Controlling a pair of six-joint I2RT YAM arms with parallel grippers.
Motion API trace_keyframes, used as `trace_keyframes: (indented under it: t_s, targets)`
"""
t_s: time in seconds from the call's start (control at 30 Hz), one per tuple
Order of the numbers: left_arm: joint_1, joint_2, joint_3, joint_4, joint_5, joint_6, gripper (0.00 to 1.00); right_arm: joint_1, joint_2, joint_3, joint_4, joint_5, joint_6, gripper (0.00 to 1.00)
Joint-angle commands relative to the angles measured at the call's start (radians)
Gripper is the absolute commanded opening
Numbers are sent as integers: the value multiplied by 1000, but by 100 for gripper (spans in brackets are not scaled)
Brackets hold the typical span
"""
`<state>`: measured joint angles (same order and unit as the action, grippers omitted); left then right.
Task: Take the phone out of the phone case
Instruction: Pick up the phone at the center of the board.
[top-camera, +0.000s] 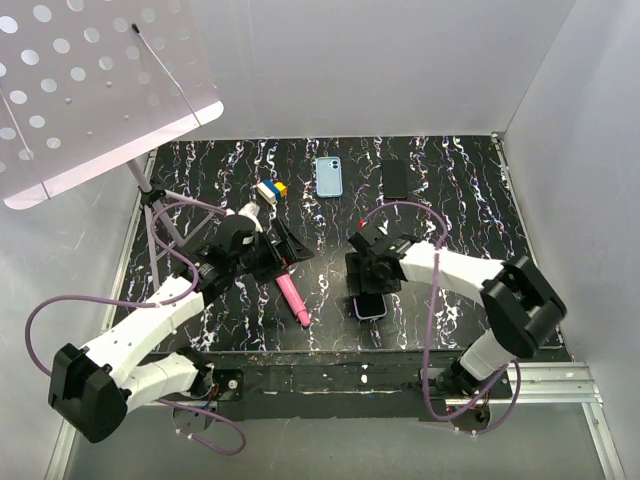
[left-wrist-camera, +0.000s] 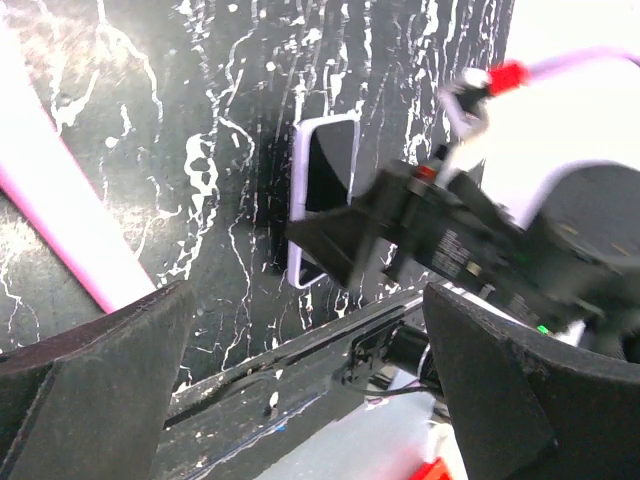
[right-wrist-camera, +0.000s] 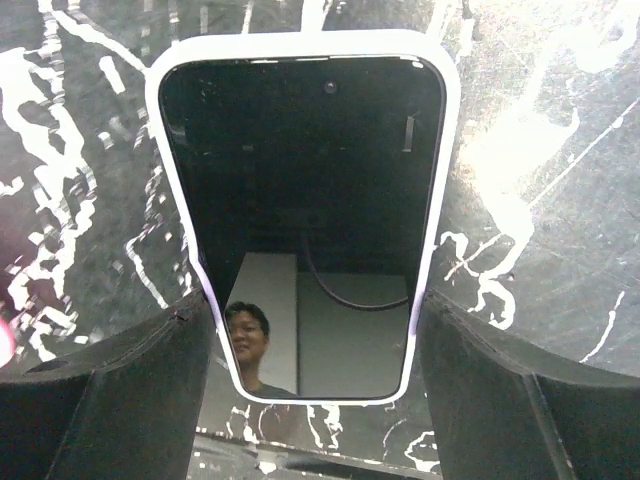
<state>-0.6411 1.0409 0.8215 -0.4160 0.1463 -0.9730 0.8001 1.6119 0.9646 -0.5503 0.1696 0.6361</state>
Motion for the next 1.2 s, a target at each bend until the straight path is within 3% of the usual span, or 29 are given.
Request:
trace_keyframes:
  t_s: [0.0,0.17,0.33,0.47,0.63,0.83,0.97,1.1,1.17]
  targets:
    - [73,-9,-81,160,182,-128,98,-4,-182,-39,194,-74,-93,1]
    - [73,56,-91,279,217,-159,94,-4,-283,-41,277,-267,-141,1]
    - [58,114,-67,284,193,-122,85,-2,-349,-18,312,-419,-104,1]
    - [17,134,-55,287,127,-109,74,13,-385,0,314,-450,-82,1]
    - [-51,203,7,276,72,-73,67,47,-405,23,299,-447,-70,1]
    - [-92,266,54,278,59,-73,36,82,-431,28,273,-362,-58,1]
    - [-106,269,76,278,70,-44,3,83,-415,55,202,-309,-64,1]
    - [-104,231,103,253,82,61,0,82,-412,85,87,-282,-107,72]
    - [-95,209,137,206,90,172,0,74,-441,74,69,-315,-148,82]
